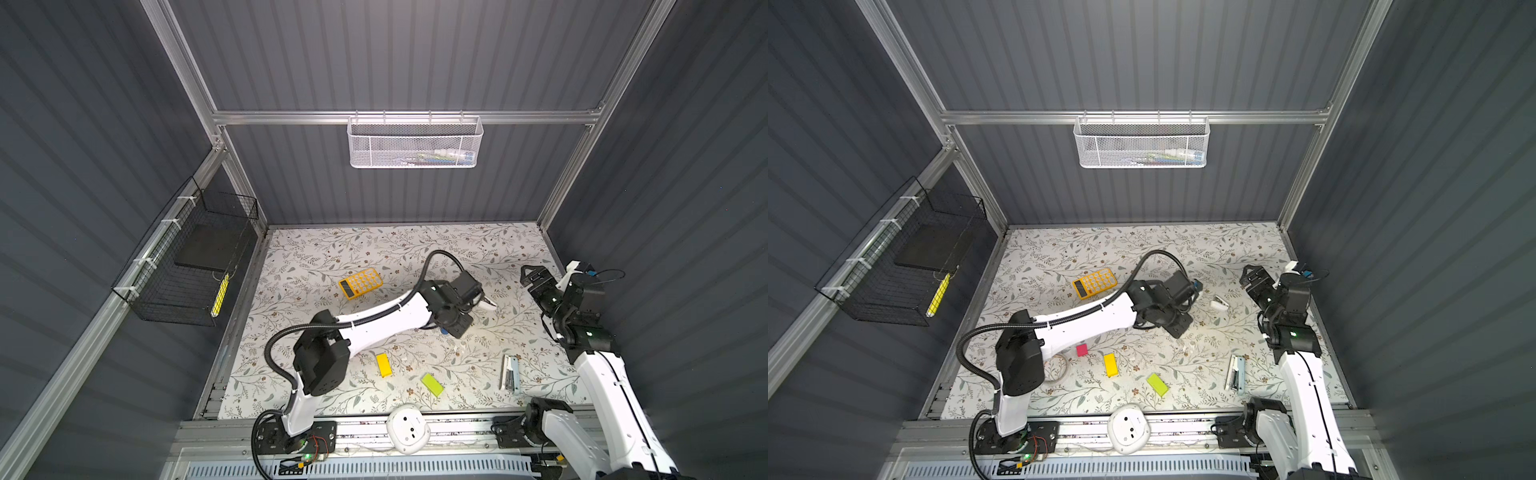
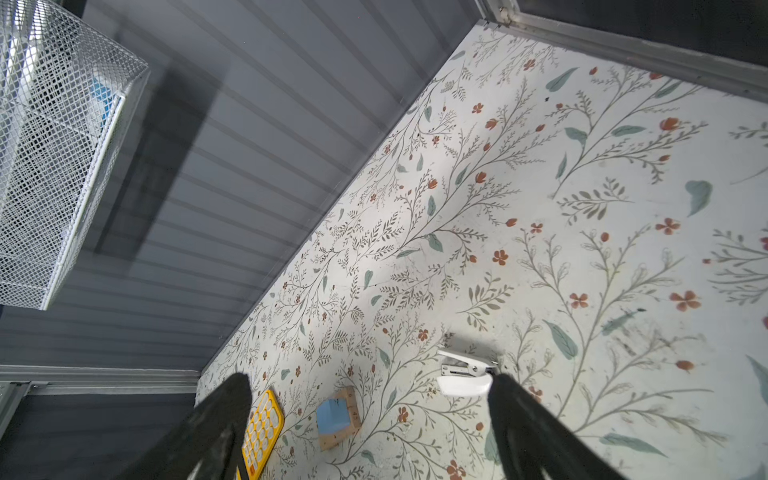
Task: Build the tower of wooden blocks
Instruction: 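Lift the dark blue cube and carry it toward the wooden block pair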
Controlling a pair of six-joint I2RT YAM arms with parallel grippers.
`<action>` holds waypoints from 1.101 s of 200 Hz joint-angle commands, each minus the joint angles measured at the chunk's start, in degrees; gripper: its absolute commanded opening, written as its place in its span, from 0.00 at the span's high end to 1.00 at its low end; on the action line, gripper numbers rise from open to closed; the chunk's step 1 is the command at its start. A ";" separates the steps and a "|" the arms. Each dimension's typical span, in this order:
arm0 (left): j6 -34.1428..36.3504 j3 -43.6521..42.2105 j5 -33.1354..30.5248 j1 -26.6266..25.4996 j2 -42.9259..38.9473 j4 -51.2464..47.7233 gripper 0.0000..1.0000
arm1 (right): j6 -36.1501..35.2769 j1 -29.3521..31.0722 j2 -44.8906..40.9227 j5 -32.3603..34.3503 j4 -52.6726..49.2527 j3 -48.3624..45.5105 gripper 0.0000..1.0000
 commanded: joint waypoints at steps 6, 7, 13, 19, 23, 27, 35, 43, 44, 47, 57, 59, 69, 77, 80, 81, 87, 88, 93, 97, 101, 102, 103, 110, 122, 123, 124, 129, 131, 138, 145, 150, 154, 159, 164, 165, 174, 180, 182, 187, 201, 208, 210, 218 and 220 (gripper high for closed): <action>-7.18 -4.36 -2.08 4.00 -2.69 -0.88 1.00 | 0.95 0.25 1.73 -3.37 3.46 -0.43 0.10; -7.28 -4.44 -2.10 4.18 -2.80 -0.88 1.00 | 0.93 0.24 1.77 -3.49 3.49 -0.42 0.10; -7.95 -4.75 -2.16 5.27 -2.99 -0.96 1.00 | 1.03 0.41 2.21 -3.79 3.80 -0.34 0.10; -8.53 -4.87 -2.16 6.29 -3.00 -1.18 1.00 | 1.11 0.53 2.69 -3.99 4.15 -0.28 0.10; -8.92 -4.87 -2.19 6.95 -2.77 -1.35 1.00 | 1.21 0.65 2.97 -4.13 4.29 -0.24 0.10; -9.36 -4.80 -2.28 7.55 -2.74 -1.48 1.00 | 1.26 0.80 3.26 -4.28 4.52 -0.23 0.10; -10.03 -4.81 -2.14 8.68 -2.33 -1.36 1.00 | 1.32 1.08 3.79 -4.43 4.87 -0.10 0.10; -10.73 -4.59 -2.01 9.71 -1.89 -1.25 1.00 | 1.33 1.42 4.30 -4.59 5.18 0.02 0.10; -10.81 -4.55 -2.02 9.89 -1.79 -1.24 1.00 | 1.29 1.44 4.38 -4.62 5.27 0.07 0.10; -11.15 -4.45 -2.02 10.22 -1.54 -1.19 1.00 | 1.34 1.58 4.63 -4.64 5.34 0.15 0.11; -12.07 -4.09 -1.49 11.40 -0.67 -0.76 1.00 | 1.35 2.02 5.28 -4.70 5.53 0.44 0.11; -12.27 -4.04 -1.41 11.65 -0.57 -0.67 1.00 | 1.35 2.11 5.43 -4.69 5.58 0.50 0.11; -13.48 -3.69 -1.11 12.76 0.49 -0.12 1.00 | 1.27 2.42 6.05 -4.75 5.63 0.85 0.11; -14.23 -3.48 -0.86 13.62 1.16 0.37 1.00 | 1.22 2.79 6.52 -4.68 5.72 1.07 0.11; -14.50 -3.33 -0.81 13.89 1.47 0.50 1.00 | 1.17 2.83 6.69 -4.67 5.72 1.17 0.11; -14.63 -3.31 -0.80 13.96 1.70 0.51 1.00 | 1.17 2.85 6.76 -4.71 5.76 1.17 0.11; -15.16 -2.85 -0.80 14.42 2.46 0.53 1.00 | 1.11 2.95 7.06 -4.74 5.80 1.33 0.11; -15.23 -2.76 -0.80 14.48 2.59 0.53 1.00 | 1.10 3.00 7.12 -4.74 5.80 1.34 0.11; -15.53 -2.32 -0.80 14.75 3.15 0.46 1.00 | 1.09 3.11 7.38 -4.74 5.81 1.49 0.11; -15.70 -1.89 -0.84 14.89 3.82 0.45 1.00 | 1.04 3.18 7.57 -4.71 5.88 1.59 0.11; -15.96 -1.30 -0.94 15.05 4.36 0.39 1.00 | 1.00 3.22 7.76 -4.74 5.90 1.62 0.11; -16.02 -1.19 -0.96 15.10 4.50 0.42 1.00 | 0.96 3.22 7.82 -4.70 5.90 1.66 0.11; -16.10 -1.05 -1.01 15.18 4.62 0.39 1.00 | 0.93 3.22 7.89 -4.68 5.94 1.68 0.11; -16.55 -0.20 -1.23 15.31 5.60 0.27 1.00 | 1.00 3.31 8.20 -4.72 6.06 1.81 0.11; -17.68 1.20 -2.34 15.59 7.09 -0.02 1.00 | 0.99 3.40 8.82 -4.91 6.37 1.85 0.11; -17.76 1.29 -2.49 15.60 7.19 -0.01 1.00 | 1.00 3.40 8.83 -4.92 6.40 1.86 0.11; -17.89 1.37 -2.61 15.69 7.24 0.00 1.00 | 1.00 3.40 8.88 -4.96 6.41 1.87 0.11; -18.41 1.68 -3.17 15.78 7.68 0.13 1.00 | 0.98 3.40 9.19 -5.09 6.42 1.95 0.11; -18.60 1.82 -3.35 15.78 7.82 0.21 1.00 | 0.93 3.40 9.26 -5.09 6.42 2.02 0.11; -19.21 2.11 -3.70 16.03 8.26 0.56 1.00 | 0.77 3.40 9.65 -5.38 6.51 2.13 0.11; -19.79 2.33 -3.92 16.38 8.62 1.01 1.00 | 0.70 3.40 10.06 -5.45 6.51 2.31 0.11; -20.22 2.42 -4.04 16.54 8.84 1.34 1.00 | 0.73 3.40 10.27 -5.54 6.60 2.41 0.11; -20.49 2.44 -4.05 16.77 9.01 1.61 1.00 | 0.66 3.40 10.46 -5.72 6.64 2.48 0.11; -20.89 2.51 -4.05 17.06 9.21 1.88 1.00 | 0.65 3.45 10.64 -5.79 6.73 2.55 0.11; -21.11 2.60 -3.94 17.24 9.43 2.21 1.00 | 0.64 3.42 10.84 -5.86 6.84 2.58 0.11; -21.17 2.60 -3.94 17.30 9.50 2.25 1.00 | 0.64 3.41 10.90 -5.87 6.85 2.58 0.11; -21.36 2.99 -3.86 17.65 10.02 2.46 1.00 | 0.64 3.43 11.28 -5.96 7.10 2.66 0.11; -21.56 3.41 -3.93 17.75 10.38 2.38 1.00 | 0.64 3.48 11.52 -6.13 7.27 2.67 0.11; -21.54 3.51 -3.96 17.72 10.52 2.38 1.00 | 0.62 3.48 11.62 -6.14 7.29 2.71 0.11; -21.59 3.78 -4.05 17.81 10.87 2.37 1.00 | 0.62 3.48 11.72 -6.22 7.38 2.75 0.11; -21.62 4.65 -4.30 17.84 11.71 2.20 1.00 | 0.72 3.48 12.35 -6.45 7.67 2.87 0.10; -21.75 5.01 -4.36 17.82 12.08 2.20 1.00 | 0.73 3.48 12.57 -6.49 7.81 2.85 0.11; -21.79 5.14 -4.52 17.80 12.17 2.20 1.00 | 0.76 3.48 12.61 -6.50 7.82 2.84 0.11; -21.89 5.49 -4.71 17.80 12.67 2.28 1.00 | 0.82 3.48 12.81 -6.57 8.00 2.77 0.11; -21.91 5.61 -4.77 17.84 12.78 2.29 1.00 | 0.82 3.48 12.85 -6.56 8.00 2.76 0.11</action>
